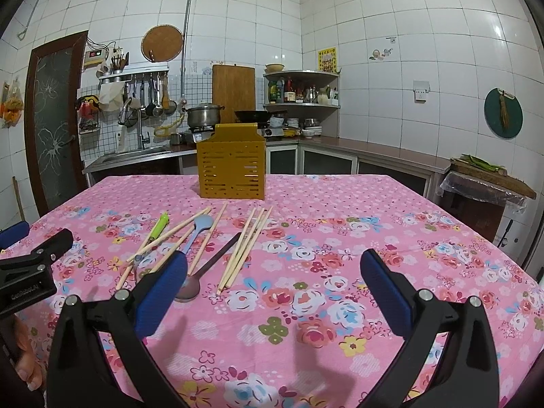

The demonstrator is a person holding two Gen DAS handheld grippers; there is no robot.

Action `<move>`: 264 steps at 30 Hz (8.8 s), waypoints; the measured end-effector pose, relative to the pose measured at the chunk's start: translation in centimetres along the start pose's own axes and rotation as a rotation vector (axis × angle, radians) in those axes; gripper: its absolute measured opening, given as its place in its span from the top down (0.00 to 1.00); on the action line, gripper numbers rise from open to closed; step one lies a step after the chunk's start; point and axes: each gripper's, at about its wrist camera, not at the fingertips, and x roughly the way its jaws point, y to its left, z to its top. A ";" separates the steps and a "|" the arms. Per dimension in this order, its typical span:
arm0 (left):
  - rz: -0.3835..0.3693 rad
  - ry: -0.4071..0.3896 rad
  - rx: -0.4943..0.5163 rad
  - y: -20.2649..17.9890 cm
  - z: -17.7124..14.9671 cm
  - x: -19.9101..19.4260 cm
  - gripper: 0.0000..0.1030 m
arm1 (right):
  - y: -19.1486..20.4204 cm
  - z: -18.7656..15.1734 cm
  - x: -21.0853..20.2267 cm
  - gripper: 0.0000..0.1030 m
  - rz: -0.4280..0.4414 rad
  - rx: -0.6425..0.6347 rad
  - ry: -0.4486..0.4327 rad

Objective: Organize utensils

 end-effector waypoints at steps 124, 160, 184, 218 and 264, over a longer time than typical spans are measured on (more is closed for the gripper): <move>-0.194 0.581 -0.033 -1.7 6.4 28.0 0.77 | 0.2 4.6 30.6 0.75 0.027 0.014 0.578; -0.239 0.489 -0.076 -1.4 10.0 26.1 0.96 | -2.7 8.2 29.3 0.94 0.157 0.154 0.506; -0.322 0.212 -0.060 -2.3 17.4 21.9 0.96 | -4.0 13.8 26.4 0.94 0.297 0.225 0.218; -0.295 -0.261 -0.069 -6.1 30.2 23.3 0.96 | -2.4 29.4 24.5 0.95 0.218 0.175 -0.337; -0.244 -0.144 0.014 -8.7 24.2 34.2 0.96 | 1.2 20.4 36.1 0.95 0.159 0.092 -0.167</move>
